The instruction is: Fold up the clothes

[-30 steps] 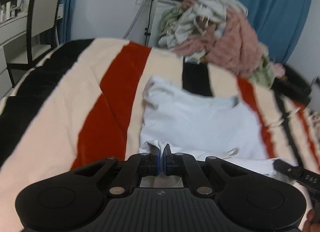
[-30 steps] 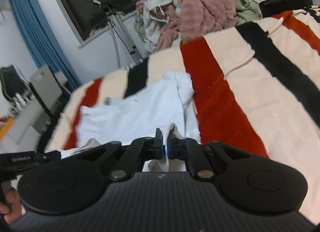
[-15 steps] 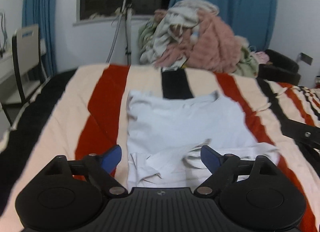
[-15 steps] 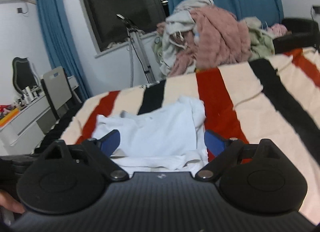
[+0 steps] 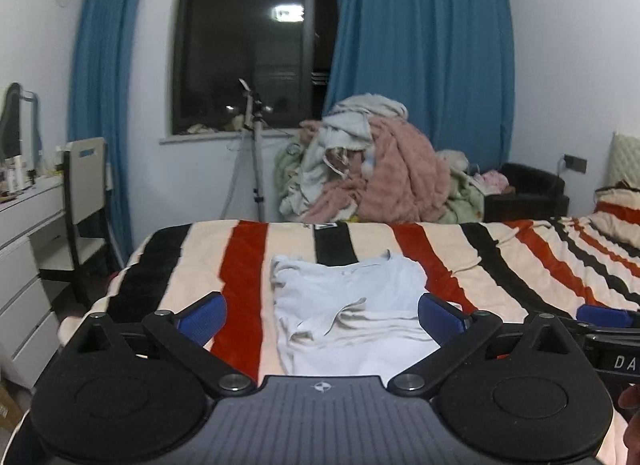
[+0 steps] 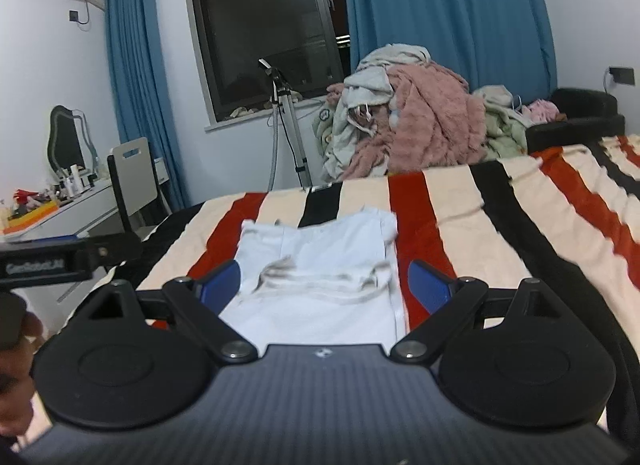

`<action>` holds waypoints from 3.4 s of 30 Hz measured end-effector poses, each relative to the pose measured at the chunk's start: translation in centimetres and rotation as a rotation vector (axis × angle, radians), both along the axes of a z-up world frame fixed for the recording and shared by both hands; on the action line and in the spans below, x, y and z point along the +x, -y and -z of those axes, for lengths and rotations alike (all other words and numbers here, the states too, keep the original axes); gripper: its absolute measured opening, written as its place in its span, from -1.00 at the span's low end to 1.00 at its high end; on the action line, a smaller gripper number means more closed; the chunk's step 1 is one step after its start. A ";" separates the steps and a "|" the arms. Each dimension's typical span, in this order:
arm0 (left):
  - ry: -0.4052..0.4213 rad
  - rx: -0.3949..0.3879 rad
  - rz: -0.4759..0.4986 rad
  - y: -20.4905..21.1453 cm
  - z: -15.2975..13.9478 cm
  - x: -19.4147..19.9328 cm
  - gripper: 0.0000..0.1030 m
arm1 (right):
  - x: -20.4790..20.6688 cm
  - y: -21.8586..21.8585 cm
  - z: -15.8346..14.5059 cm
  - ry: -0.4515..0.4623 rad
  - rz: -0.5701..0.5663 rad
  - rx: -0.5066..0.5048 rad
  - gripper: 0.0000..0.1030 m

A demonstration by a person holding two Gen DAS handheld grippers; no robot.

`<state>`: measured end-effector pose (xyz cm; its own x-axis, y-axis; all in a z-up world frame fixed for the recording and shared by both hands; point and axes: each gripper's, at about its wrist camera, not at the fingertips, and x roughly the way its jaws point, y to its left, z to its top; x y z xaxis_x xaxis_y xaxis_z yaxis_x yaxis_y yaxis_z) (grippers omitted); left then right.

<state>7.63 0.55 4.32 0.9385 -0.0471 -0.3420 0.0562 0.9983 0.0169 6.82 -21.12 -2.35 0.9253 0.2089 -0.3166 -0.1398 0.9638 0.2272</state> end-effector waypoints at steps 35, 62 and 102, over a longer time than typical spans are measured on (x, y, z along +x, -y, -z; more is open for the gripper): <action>-0.608 -1.110 -0.046 -10.6 20.2 9.3 -0.67 | 6.2 4.9 16.7 -0.574 0.152 0.964 -0.05; -0.272 -0.929 0.112 -9.4 10.5 -5.6 -0.91 | -5.8 6.2 9.1 -0.170 0.065 0.812 -0.87; -0.220 -0.678 0.078 -5.1 8.2 12.3 -0.90 | 10.5 5.5 8.8 -0.223 0.239 0.685 -0.87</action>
